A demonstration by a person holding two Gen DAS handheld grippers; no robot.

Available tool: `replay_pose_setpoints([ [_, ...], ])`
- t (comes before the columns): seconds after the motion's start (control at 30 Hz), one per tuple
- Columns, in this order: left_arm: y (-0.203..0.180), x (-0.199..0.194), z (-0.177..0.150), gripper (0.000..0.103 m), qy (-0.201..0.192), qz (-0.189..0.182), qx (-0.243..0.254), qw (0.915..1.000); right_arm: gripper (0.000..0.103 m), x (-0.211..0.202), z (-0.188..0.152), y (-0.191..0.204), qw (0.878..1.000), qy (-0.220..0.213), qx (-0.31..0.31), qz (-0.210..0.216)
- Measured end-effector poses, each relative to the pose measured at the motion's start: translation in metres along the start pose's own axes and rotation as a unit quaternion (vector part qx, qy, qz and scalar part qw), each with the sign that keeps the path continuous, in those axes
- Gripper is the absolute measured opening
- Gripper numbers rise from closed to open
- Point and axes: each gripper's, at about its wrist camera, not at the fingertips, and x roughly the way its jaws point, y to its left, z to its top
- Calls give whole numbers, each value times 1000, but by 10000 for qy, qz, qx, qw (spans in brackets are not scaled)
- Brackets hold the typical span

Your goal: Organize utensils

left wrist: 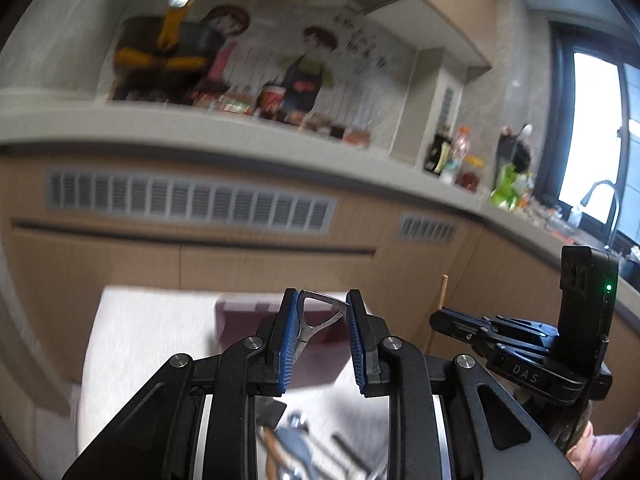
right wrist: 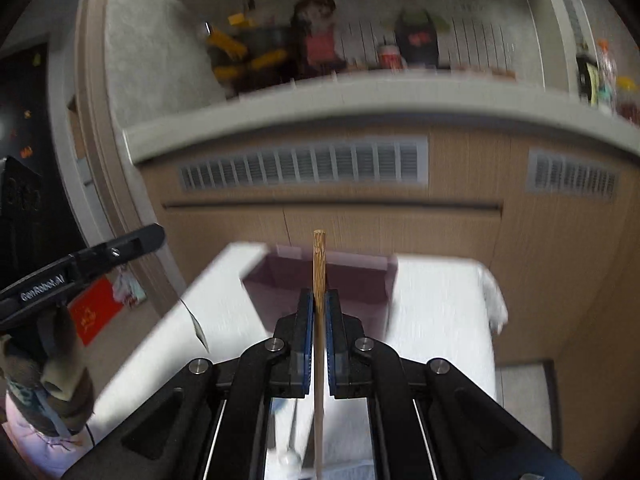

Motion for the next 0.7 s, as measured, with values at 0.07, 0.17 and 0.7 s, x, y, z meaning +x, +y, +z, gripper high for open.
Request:
replay_pose_setpoints([
  [0.07, -5, 3, 17, 25, -114, -83, 124, 9998, 5, -6, 22, 4, 9997, -222, -117, -7],
  [0.17, -9, 11, 39, 25, -215, -239, 207, 9993, 5, -11, 46, 9, 9985, -465, -300, 31],
  [0.7, 26, 89, 74, 25, -279, -455, -218, 9983, 5, 39, 119, -1, 9934, -988, -434, -384],
])
